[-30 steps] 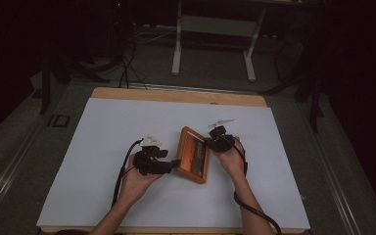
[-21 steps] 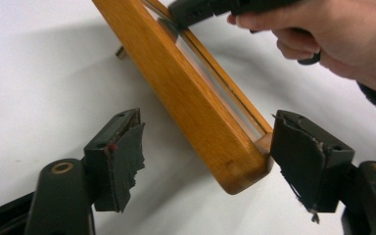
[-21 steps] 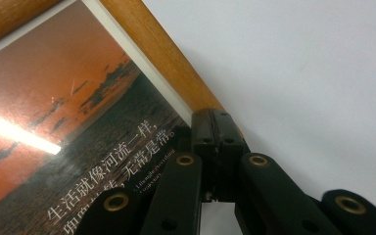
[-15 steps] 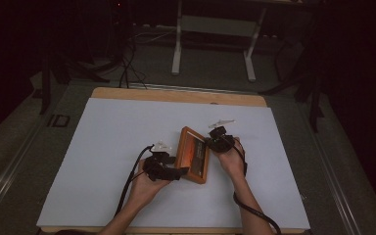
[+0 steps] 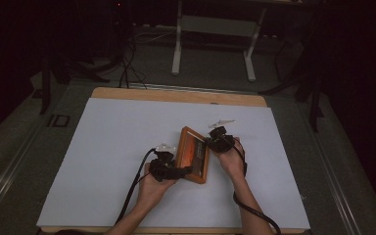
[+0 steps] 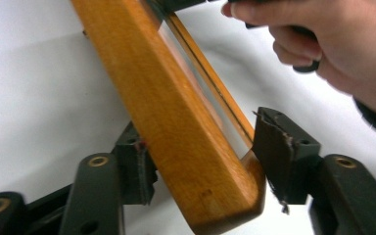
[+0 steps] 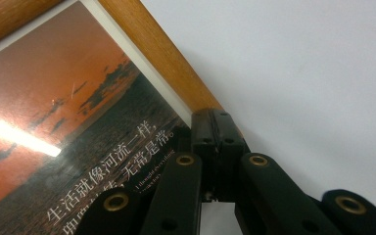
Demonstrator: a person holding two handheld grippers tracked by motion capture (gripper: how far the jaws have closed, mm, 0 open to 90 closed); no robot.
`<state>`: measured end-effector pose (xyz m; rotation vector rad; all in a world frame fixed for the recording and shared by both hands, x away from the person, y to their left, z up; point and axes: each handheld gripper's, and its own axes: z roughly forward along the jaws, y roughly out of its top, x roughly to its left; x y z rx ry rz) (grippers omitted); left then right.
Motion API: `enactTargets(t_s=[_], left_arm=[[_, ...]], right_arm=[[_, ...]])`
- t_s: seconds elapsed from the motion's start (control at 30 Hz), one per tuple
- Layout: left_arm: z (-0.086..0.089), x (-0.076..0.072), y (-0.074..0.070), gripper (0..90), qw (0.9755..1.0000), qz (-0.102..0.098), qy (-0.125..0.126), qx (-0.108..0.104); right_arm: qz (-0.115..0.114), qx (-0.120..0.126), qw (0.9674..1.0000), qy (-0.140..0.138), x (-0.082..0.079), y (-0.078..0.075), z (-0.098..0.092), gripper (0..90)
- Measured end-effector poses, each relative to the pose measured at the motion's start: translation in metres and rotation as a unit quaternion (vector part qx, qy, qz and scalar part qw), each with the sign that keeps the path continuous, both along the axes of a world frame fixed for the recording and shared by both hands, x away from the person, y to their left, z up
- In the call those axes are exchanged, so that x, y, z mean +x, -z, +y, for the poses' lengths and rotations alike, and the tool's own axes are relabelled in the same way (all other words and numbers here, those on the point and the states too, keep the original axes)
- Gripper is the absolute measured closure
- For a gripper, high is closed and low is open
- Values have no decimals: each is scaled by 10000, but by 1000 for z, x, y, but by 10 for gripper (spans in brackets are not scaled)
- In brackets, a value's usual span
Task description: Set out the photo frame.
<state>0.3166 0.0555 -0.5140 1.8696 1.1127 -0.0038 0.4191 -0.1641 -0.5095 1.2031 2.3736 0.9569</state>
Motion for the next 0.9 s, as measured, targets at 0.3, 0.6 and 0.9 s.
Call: enactTargets(t_s=[0.3, 0.6, 0.9], left_arm=[[-7, -1, -9, 513, 9999, -6, -120, 1], [-18, 6, -20, 563, 9998, -94, 3, 202], [-19, 20, -30, 674, 9999, -64, 134, 35]], right_arm=[[-59, -20, 10000, 52, -2, 0, -2, 873], [-231, -338, 9991, -86, -15, -15, -9, 782], [-716, -565, 9957, -137, -32, -43, -23, 761]])
